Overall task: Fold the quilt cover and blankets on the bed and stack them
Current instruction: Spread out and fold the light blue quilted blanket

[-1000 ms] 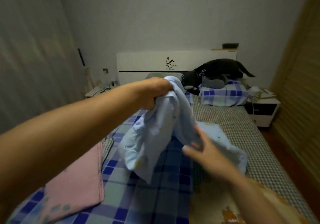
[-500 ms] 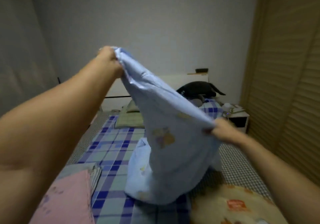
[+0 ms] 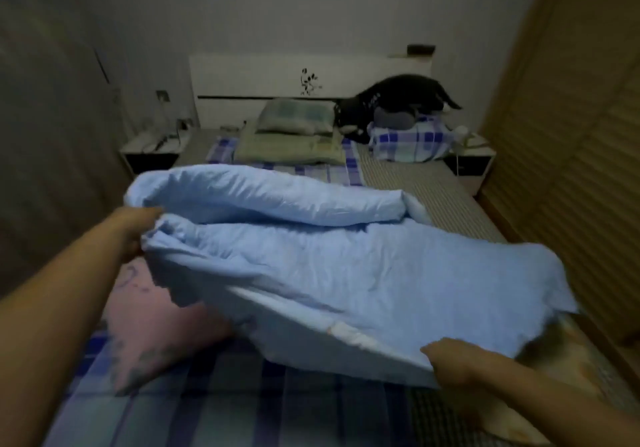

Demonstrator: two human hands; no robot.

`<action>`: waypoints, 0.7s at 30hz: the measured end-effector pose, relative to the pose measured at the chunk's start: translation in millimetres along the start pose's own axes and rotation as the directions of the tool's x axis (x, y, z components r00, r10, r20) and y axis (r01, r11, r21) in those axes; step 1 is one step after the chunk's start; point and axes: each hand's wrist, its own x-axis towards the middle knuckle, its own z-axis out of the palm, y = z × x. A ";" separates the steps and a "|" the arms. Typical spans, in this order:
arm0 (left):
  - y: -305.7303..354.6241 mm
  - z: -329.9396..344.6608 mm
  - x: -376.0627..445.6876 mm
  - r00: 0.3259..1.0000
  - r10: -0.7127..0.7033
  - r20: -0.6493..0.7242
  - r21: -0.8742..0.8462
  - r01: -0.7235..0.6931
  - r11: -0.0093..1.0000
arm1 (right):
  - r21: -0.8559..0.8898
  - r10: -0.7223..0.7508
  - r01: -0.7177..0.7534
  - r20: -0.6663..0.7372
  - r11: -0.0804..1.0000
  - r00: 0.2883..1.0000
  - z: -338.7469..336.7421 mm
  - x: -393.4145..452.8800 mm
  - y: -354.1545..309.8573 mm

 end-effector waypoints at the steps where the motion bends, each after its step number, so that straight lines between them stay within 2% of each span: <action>1: -29.3 -1.5 -6.4 0.990 -0.137 -0.035 0.117 0.140 0.983 | 0.006 0.032 -0.032 -0.015 0.999 0.999 22.3 4.4 -3.8; 2: -40.7 3.7 -19.6 0.964 -0.211 -0.163 0.226 0.244 0.943 | 0.024 0.036 -0.035 -0.053 0.999 0.998 34.3 5.2 -8.3; 3: -68.8 5.1 -50.8 0.940 -0.203 -0.273 0.341 0.292 0.894 | 0.063 0.079 -0.077 -0.027 0.995 0.997 58.9 10.2 -8.8; 5: -136.3 12.1 -85.3 0.951 -0.071 -0.301 0.622 0.252 0.742 | 0.137 0.111 -0.101 -0.073 0.985 0.991 102.5 11.6 -18.4; 6: -156.7 18.8 -104.8 0.971 0.047 -0.233 0.718 0.139 0.682 | 0.190 0.126 -0.099 -0.133 0.977 0.983 112.5 8.1 -27.8; 7: -154.6 31.3 -133.9 0.982 0.087 -0.166 0.746 0.067 0.663 | 0.216 0.124 -0.076 -0.214 0.973 0.969 116.2 7.2 -38.3; 8: -166.6 41.9 -144.8 0.984 0.172 -0.043 0.757 -0.080 0.648 | 0.239 0.107 -0.037 -0.287 0.970 0.952 115.5 4.1 -51.5; 9: -173.4 53.4 -164.5 0.980 0.162 0.120 0.744 -0.196 0.639 | 0.244 0.088 -0.007 -0.322 0.970 0.943 115.3 3.3 -65.2; 11: -173.4 84.4 -203.3 0.906 0.160 0.391 0.724 -0.410 0.555 | 0.279 0.029 0.081 -0.370 0.957 0.929 100.5 -1.9 -97.8; 12: -171.1 104.8 -222.2 0.845 0.151 0.513 0.696 -0.513 0.502 | 0.316 0.020 0.120 -0.407 0.941 0.913 88.2 -4.8 -115.6; 14: -157.6 145.0 -263.1 0.769 0.063 0.636 0.639 -0.570 0.517 | 0.382 0.046 0.187 -0.526 0.905 0.849 56.6 -9.9 -151.2; 15: -150.4 161.3 -276.3 0.764 0.046 0.644 0.617 -0.553 0.559 | 0.411 0.059 0.225 -0.574 0.883 0.817 41.0 -12.7 -167.5; 17: -153.6 179.0 -276.3 0.823 0.057 0.566 0.633 -0.478 0.609 | 0.415 0.024 0.333 -0.655 0.847 0.755 17.1 -19.1 -193.5; 18: -157.1 171.6 -273.9 0.817 0.061 0.574 0.628 -0.486 0.608 | 0.389 -0.023 0.380 -0.672 0.839 0.741 10.5 -22.2 -200.3; 19: -148.8 161.3 -271.9 0.847 0.075 0.527 0.653 -0.460 0.602 | 0.349 -0.077 0.417 -0.682 0.839 0.727 6.9 -24.7 -201.9; 20: -136.2 143.8 -267.6 0.879 0.122 0.460 0.665 -0.433 0.608 | 0.285 -0.134 0.436 -0.689 0.854 0.712 6.4 -26.7 -197.4; 21: -121.9 131.4 -259.3 0.902 0.234 0.364 0.616 -0.421 0.666 | 0.203 -0.179 0.424 -0.689 0.883 0.702 9.4 -26.0 -187.4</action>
